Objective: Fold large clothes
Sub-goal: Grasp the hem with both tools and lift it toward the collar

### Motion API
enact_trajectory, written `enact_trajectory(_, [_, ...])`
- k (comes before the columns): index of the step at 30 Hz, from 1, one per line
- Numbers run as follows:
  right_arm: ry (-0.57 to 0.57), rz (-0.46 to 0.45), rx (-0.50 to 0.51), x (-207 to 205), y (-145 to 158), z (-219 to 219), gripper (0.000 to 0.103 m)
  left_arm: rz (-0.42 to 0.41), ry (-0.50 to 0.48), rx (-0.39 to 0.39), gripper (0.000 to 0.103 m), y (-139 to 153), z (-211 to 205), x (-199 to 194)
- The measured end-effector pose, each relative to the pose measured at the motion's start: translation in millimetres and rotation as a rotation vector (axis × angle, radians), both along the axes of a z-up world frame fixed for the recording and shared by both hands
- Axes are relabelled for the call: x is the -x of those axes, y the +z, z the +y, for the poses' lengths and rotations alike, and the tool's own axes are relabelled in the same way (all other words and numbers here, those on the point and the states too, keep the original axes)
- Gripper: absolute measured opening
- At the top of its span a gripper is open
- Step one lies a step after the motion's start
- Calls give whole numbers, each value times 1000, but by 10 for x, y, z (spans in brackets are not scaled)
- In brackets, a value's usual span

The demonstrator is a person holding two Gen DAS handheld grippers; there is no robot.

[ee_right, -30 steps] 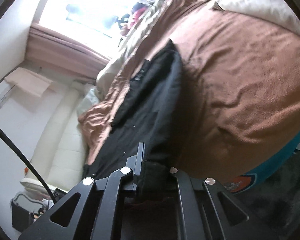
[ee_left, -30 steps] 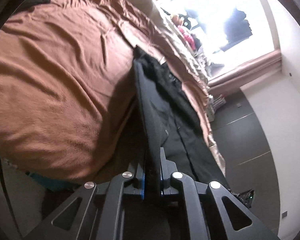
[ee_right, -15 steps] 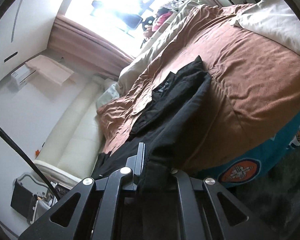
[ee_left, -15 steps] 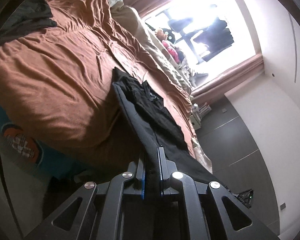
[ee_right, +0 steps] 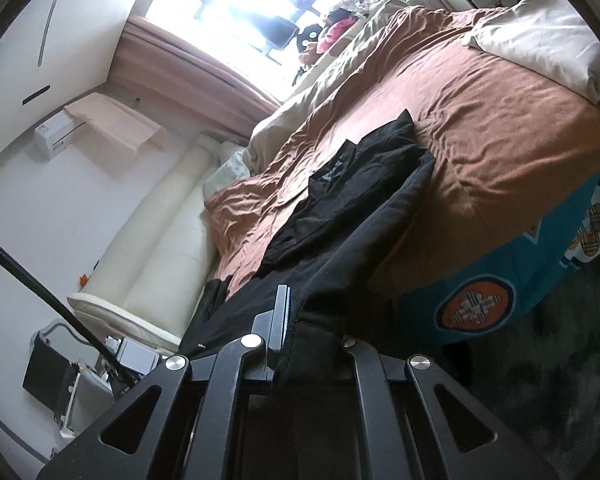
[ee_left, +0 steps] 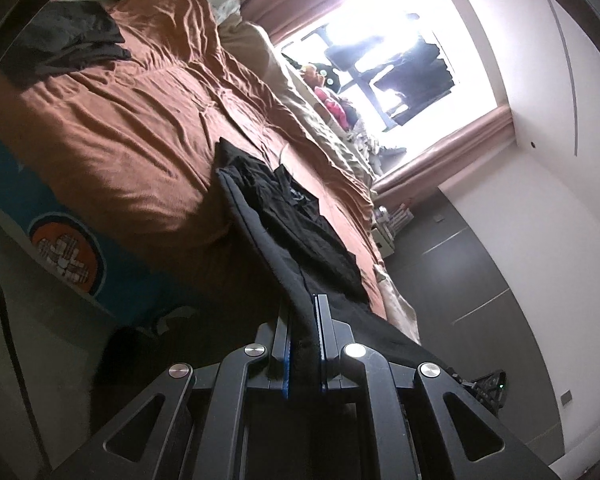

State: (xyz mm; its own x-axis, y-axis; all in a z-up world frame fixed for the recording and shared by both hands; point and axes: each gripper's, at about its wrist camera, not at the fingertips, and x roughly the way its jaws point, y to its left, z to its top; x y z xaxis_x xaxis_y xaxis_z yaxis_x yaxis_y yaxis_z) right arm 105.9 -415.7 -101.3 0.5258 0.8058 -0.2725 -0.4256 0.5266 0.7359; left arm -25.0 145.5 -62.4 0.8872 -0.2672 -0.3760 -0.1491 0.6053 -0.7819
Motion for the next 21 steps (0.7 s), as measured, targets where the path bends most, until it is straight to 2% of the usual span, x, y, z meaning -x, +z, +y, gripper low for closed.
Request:
enact_trajectory(4, [10,-15,3,70,57,-21,4,-17,-2,-5,10,77,-26,81])
enact_trajectory(9, [11,-35,-9,-69,179,-26,4,-51,-10,-30,10,283,-9,-25])
enact_trajectory(16, [-6,-93,-17,-506,585,13,4,-100,6,-66,10,727,180,-473])
enact_trajectory(21, [-24,-138,-1,-996,964,207,4,-122,-6,-107,10,1128,382,-1025])
